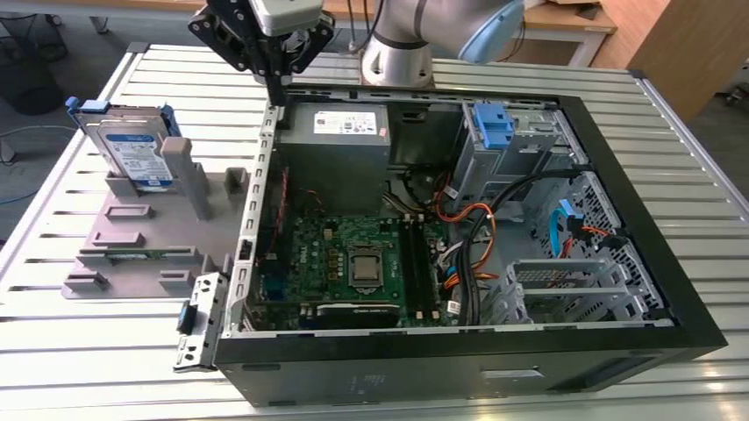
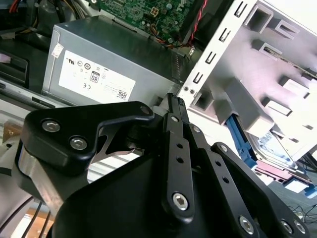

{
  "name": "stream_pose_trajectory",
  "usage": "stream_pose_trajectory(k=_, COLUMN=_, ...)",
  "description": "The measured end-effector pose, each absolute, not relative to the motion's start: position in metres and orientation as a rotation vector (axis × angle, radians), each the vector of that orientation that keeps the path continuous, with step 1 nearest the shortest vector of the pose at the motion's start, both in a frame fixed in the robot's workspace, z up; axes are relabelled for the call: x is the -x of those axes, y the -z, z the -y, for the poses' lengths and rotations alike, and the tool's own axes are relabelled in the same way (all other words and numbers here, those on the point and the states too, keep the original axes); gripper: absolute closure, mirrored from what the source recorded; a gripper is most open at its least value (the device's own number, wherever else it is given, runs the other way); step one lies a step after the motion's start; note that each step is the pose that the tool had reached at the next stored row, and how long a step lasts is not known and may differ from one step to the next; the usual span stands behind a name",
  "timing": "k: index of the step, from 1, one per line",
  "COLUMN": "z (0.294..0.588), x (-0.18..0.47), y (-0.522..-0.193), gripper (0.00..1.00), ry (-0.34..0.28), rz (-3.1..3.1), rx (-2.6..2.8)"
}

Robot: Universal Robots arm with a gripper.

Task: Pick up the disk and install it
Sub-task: 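Reach for the disk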

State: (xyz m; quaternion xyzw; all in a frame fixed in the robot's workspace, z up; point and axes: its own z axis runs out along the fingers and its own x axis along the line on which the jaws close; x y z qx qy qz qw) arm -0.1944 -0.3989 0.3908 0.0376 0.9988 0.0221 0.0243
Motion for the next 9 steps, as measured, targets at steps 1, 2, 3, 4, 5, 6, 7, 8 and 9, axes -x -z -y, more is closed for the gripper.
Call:
stream_pose_trajectory(k=1, z=0.399, x=0.196, y=-0.391, gripper=0.89, ry=-0.069, rz=-3.09, rx=-0.116)
stream_pose_trajectory(k=2, z=0.399, x=0.198, y=-0.391, gripper=0.89, ry=-0.068, rz=-3.09, rx=-0.116)
stream_pose_trajectory(k=3, z=0.399, x=0.199, y=-0.391, gripper=0.89, ry=-0.068, rz=-3.09, rx=-0.116)
stream_pose_trajectory(k=4, z=0.399, x=0.201, y=-0.391, gripper=0.89, ry=-0.068, rz=-3.09, rx=-0.116)
stream_pose_trajectory(k=5, z=0.399, x=0.203, y=-0.39, gripper=0.89, ry=-0.068, rz=-3.09, rx=-0.116)
stream_pose_trajectory(k=6, z=0.399, x=0.204, y=-0.39, gripper=0.89, ry=-0.068, rz=-3.09, rx=-0.116)
stream_pose_trajectory(k=7, z=0.399, x=0.206, y=-0.39, gripper=0.89, ry=-0.068, rz=-3.09, rx=-0.116)
stream_pose_trajectory(k=8, z=0.399, x=0.207, y=-0.39, gripper=0.89, ry=-0.068, rz=-3.09, rx=-0.116)
stream_pose_trajectory(k=9, z=0.399, x=0.209, y=-0.39, gripper=0.89, ry=-0.068, rz=-3.09, rx=-0.116)
